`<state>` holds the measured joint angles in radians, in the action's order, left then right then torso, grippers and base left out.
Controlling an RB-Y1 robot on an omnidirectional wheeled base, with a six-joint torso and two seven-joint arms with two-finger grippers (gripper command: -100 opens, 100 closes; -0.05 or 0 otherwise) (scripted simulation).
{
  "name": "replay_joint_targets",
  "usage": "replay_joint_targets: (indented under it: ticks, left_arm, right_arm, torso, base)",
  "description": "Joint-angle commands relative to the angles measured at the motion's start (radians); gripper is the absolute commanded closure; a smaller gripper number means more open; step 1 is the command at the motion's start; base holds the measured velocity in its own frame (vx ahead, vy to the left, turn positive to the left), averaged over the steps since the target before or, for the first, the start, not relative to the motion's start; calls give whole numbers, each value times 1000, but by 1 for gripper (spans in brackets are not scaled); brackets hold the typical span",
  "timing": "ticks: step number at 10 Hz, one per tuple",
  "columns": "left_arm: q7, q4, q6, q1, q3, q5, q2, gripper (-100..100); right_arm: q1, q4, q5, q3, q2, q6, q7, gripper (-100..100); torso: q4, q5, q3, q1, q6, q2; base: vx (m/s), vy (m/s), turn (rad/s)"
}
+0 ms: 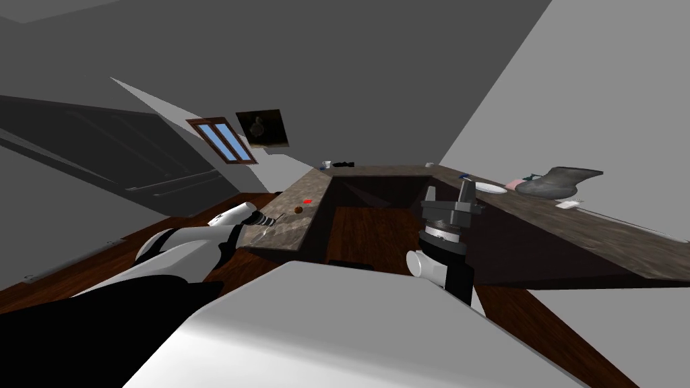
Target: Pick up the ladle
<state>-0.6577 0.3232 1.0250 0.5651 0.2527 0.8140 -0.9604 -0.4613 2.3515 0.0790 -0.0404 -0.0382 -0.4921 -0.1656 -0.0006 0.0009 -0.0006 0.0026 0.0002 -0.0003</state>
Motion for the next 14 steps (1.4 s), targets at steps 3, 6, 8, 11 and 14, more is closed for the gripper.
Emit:
replay_joint_targets:
  ticks: [3, 6, 8, 11, 14]
  left_arm:
    - [-79, 59, 18, -11, -36, -3, 3, 100]
    - [-168, 103, 32, -10, -77, -6, 5, 100]
    - [-220, 125, 39, -9, -97, -8, 6, 100]
    - [-271, 147, 46, -9, -117, -10, 8, 100]
    - [-353, 190, 59, -8, -157, -14, 10, 100]
  right_arm:
    - [0, 0, 0, 0, 0, 0, 0, 0]
    - [0, 0, 0, 0, 0, 0, 0, 0]
    - [0, 0, 0, 0, 0, 0, 0, 0]
    - [0, 0, 0, 0, 0, 0, 0, 0]
    - [0, 0, 0, 0, 0, 0, 0, 0]
  torso:
    - [1, 1, 3, 3, 0, 4]
    - [1, 1, 3, 3, 1, 6]
    - [1, 1, 4, 3, 0, 6]
    - [2, 0, 4, 3, 1, 6]
    - [1, 0, 3, 2, -1, 5]
  base:
    - [-78, 61, -109]
    - [-91, 51, -119]
    - [-110, 62, -75]
    - [-85, 42, -84]
    - [-74, 35, -90]
